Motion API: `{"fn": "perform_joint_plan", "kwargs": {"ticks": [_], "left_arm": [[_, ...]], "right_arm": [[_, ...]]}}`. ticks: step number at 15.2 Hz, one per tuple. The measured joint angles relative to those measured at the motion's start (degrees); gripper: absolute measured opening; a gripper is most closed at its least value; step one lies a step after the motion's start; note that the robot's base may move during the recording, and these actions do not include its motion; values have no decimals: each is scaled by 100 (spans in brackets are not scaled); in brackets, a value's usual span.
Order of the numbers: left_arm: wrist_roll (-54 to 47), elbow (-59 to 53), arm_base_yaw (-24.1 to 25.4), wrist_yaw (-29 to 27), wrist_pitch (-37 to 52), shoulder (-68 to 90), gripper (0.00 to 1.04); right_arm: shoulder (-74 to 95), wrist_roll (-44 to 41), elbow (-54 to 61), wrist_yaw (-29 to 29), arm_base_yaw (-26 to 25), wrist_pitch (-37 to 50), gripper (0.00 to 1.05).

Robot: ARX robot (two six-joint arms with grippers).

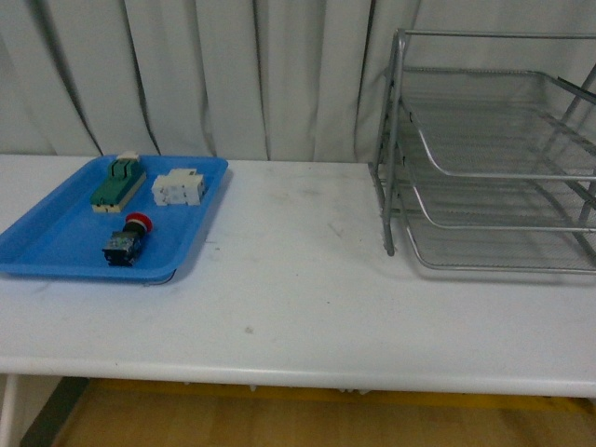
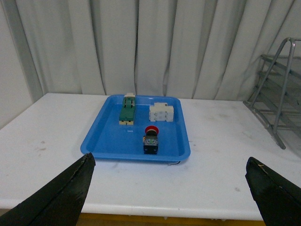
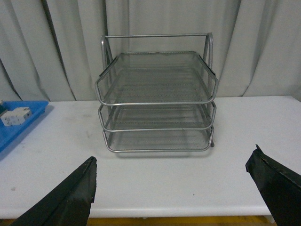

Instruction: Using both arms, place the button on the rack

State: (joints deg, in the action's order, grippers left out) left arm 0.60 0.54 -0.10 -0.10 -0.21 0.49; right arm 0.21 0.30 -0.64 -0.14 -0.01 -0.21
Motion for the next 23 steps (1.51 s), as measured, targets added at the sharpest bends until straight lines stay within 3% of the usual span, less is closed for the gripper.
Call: {"fn": "perform_joint_plan", "kwargs": {"ticks": [19,23], "left_arm": [[2,0,0,0,0,0,98],[2,0,0,-4,0,0,98]], "right_arm": [[0,0,0,0,0,0,98],[586,479,-129,-979,-466,-35,98]]}}
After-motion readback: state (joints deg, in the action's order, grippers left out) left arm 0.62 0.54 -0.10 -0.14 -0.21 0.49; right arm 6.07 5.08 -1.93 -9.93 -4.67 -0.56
